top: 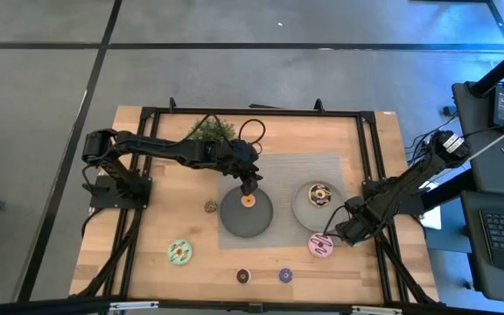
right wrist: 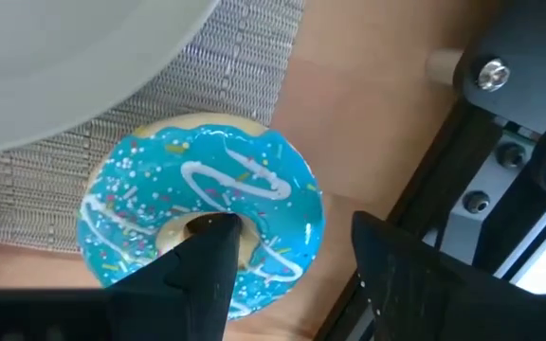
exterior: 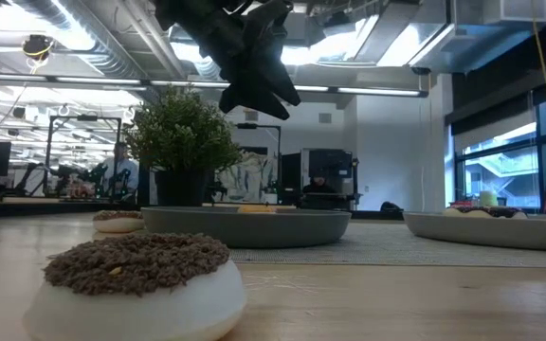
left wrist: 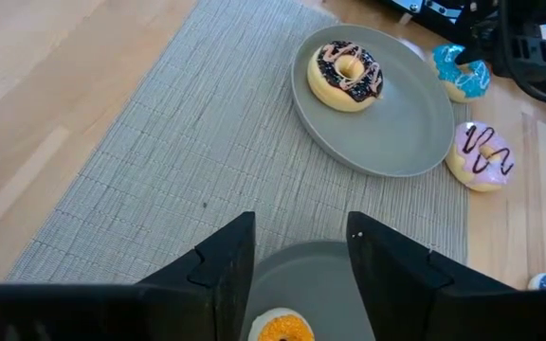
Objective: Pick & Place donuts
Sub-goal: Put the large blue donut on the light gray plate, then put the large pink donut on the light gray plate
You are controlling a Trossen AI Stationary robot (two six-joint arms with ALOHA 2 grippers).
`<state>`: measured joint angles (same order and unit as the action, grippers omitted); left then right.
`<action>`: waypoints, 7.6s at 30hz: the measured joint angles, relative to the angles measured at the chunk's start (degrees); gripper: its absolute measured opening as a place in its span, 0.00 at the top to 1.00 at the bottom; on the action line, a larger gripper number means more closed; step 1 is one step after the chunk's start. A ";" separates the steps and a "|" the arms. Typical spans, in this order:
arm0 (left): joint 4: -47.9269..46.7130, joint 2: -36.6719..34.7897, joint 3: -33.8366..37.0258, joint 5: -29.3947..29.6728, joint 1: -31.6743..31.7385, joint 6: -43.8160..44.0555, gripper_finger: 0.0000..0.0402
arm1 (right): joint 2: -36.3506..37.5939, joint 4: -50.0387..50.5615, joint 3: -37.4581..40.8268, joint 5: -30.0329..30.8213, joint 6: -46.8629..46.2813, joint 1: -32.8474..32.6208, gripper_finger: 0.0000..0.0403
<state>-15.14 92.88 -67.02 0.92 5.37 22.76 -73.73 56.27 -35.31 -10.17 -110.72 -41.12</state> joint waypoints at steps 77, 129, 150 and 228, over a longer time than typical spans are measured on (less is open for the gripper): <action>0.13 0.00 0.00 0.95 -0.17 0.01 0.60 | -4.92 7.88 -13.89 6.99 11.77 2.89 0.90; -0.08 0.00 0.00 0.97 -2.34 0.46 0.59 | -17.88 0.17 -16.10 8.98 43.56 20.87 0.60; 0.00 0.92 0.04 0.97 -2.38 -3.45 0.60 | -17.86 0.31 -17.20 10.51 43.41 20.85 0.58; 0.19 1.38 0.00 0.97 -3.76 -11.04 0.59 | -22.13 -11.87 -17.22 10.71 -7.45 -0.46 0.43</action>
<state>-14.94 94.26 -67.02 1.89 1.61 11.73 -95.86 44.40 -52.53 0.54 -118.17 -41.59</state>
